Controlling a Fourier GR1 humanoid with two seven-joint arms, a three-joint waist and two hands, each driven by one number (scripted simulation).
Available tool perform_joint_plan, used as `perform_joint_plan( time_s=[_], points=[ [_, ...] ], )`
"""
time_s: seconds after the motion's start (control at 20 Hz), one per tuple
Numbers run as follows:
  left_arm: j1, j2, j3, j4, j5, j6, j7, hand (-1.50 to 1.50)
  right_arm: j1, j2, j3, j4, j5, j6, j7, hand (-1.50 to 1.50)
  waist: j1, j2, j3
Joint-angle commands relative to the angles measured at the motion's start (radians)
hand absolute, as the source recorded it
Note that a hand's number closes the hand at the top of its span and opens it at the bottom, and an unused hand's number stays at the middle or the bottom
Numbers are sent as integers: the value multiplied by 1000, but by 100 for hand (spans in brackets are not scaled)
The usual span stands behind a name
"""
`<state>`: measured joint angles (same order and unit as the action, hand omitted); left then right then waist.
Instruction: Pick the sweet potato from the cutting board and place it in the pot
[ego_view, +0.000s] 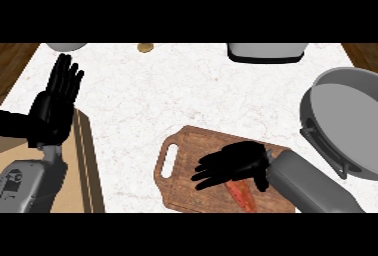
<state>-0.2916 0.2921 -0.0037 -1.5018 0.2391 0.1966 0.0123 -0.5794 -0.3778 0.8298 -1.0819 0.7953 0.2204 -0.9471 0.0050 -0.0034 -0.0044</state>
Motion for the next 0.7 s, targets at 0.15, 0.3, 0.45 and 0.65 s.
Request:
perform_joint_plan(
  time_s=[0.15, 0.3, 0.45, 0.65],
  points=[
    [7, 9, 12, -31, 3, -25, 22, 0, 69, 47, 75, -15, 63, -54, -128, 150, 3, 3, 5],
    [-9, -32, -27, -85, -49, 54, 72, 0, 82, 31, 61, -1, 71, -109, -180, 150, 2, 4, 5],
    [-44, -21, 12, 2, -27, 24, 60, 0, 152, 2, 77, -121, 78, -113, -144, 150, -15, 3, 5],
    [65, -10, 21, -58, -11, -30, 9, 0, 145, 20, 31, -96, 78, -128, -157, 150, -1, 4, 5]
  ],
)
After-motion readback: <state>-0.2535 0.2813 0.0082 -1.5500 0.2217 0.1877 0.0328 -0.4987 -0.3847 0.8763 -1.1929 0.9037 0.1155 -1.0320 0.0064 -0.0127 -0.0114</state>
